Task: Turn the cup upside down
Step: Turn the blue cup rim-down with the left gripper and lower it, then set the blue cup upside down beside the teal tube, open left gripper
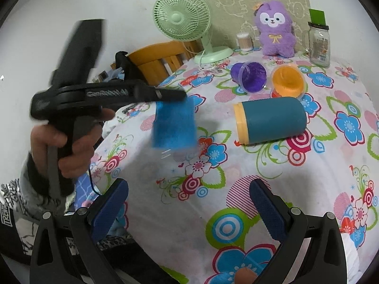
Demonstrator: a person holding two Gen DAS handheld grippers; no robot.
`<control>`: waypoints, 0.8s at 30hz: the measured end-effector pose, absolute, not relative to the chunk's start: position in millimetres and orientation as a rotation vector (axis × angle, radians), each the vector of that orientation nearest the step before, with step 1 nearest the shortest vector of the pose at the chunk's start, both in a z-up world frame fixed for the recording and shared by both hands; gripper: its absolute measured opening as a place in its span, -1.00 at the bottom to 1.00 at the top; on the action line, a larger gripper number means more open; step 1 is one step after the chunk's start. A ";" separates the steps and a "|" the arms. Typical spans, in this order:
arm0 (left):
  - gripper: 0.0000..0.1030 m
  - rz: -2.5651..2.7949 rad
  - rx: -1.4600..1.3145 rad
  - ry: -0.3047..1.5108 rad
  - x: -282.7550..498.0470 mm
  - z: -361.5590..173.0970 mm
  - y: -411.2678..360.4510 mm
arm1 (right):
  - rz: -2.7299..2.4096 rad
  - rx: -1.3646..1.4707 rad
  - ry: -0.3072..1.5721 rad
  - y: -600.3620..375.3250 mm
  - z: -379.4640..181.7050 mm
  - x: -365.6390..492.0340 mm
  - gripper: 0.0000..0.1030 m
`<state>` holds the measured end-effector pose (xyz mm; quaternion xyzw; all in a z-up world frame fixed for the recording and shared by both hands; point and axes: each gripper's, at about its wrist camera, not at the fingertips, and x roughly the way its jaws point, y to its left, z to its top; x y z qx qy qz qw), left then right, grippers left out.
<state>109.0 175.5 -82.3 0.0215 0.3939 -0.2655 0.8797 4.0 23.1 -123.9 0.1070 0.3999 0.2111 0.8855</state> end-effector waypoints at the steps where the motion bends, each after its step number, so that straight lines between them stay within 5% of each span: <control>1: 0.05 -0.546 0.049 0.798 104.1 -83.2 175.3 | 0.440 0.221 0.833 24.0 -123.7 3.5 1.00; 5: -0.18 -0.507 0.063 0.793 91.7 -101.2 174.6 | 0.442 0.210 0.833 27.0 -122.3 1.5 1.00; 15: -0.12 -0.487 0.058 0.772 86.1 -97.6 177.5 | 0.441 0.207 0.833 28.5 -121.9 -1.9 1.00; 19: 0.55 -0.504 0.040 0.757 83.3 -93.1 180.8 | 0.440 0.206 0.833 28.3 -122.1 -2.2 1.00; 24: 0.67 -0.497 0.037 0.717 77.0 -84.6 186.7 | 0.432 0.205 0.833 27.9 -121.3 -2.0 1.00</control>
